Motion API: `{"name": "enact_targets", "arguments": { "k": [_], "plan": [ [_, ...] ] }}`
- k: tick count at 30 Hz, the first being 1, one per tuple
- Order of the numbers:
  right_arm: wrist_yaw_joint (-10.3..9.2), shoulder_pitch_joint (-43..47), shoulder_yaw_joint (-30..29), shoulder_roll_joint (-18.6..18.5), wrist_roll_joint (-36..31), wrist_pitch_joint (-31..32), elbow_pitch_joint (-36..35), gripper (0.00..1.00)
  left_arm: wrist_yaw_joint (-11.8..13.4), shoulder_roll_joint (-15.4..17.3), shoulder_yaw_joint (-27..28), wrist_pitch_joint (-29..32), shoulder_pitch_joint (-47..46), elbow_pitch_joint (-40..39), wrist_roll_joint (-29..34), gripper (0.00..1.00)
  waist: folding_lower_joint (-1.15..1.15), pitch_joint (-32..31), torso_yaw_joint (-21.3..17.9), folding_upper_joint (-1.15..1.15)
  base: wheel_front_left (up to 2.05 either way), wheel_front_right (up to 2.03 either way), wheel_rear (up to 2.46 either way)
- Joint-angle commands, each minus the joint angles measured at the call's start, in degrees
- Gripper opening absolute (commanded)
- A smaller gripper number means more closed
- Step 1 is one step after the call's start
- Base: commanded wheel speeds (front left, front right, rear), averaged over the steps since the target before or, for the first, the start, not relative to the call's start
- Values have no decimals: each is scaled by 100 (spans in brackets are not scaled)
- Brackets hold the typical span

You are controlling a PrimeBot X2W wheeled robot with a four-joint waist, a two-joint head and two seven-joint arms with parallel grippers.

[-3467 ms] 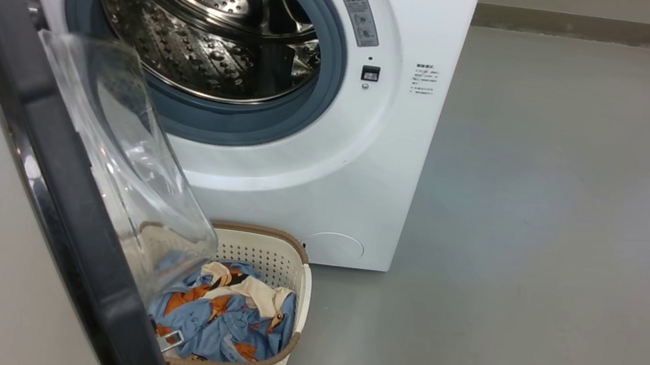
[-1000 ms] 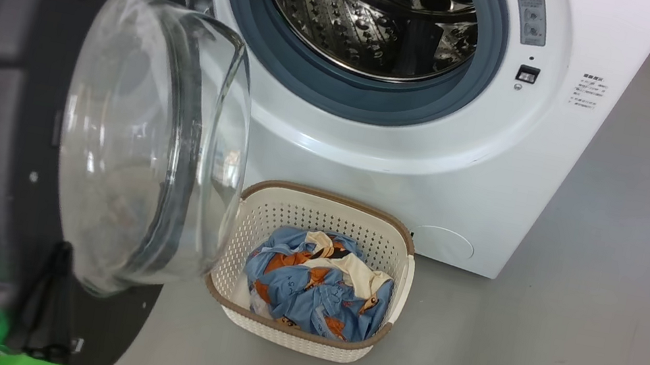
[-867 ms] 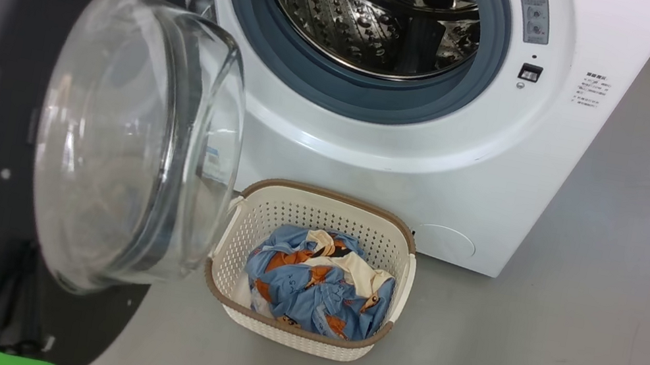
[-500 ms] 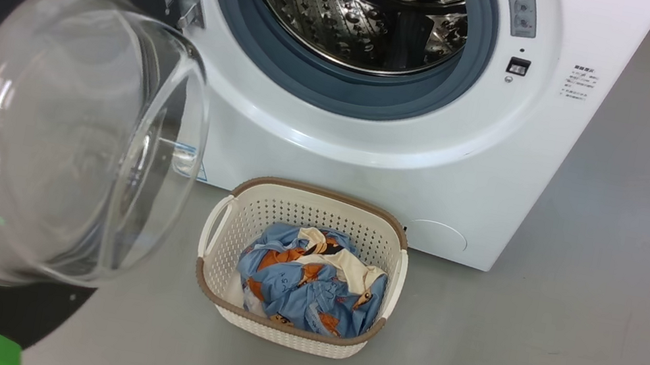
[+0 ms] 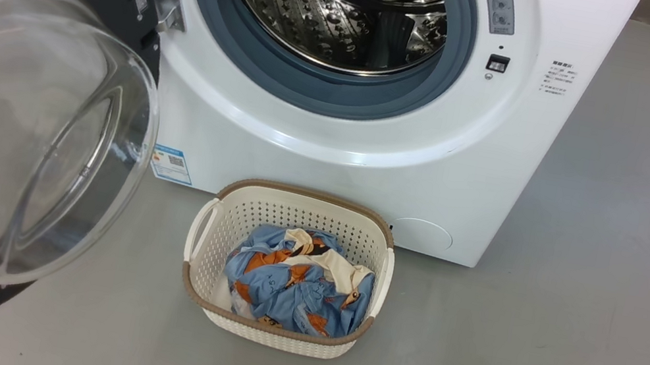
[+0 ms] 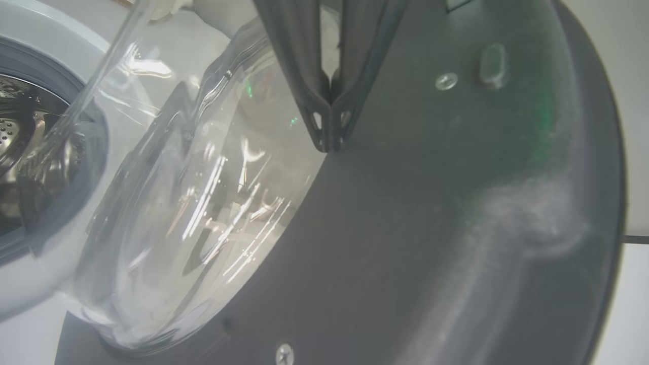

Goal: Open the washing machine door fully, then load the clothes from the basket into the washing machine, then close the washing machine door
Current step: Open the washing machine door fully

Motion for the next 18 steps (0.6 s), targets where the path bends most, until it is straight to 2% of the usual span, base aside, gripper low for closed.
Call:
{"name": "enact_targets", "arguments": {
  "k": [1, 8, 18],
  "plan": [
    [52, -185, 137, -34, 62, -68, -100, 100, -37, 347, 299, -63, -343, 107, -25, 0, 0, -7, -20, 0, 0, 0, 0],
    [52, -202, 166, -30, 69, -68, -61, 100, -210, 516, 494, -103, -612, 718, 123, 0, 0, -59, -87, 0, 0, 0, 0],
    [52, -190, 186, -1, 55, -68, -68, 100, -436, 287, 866, -106, -412, 263, 422, 0, 0, -140, -145, 0, 0, 0, 0]
  ]
}}
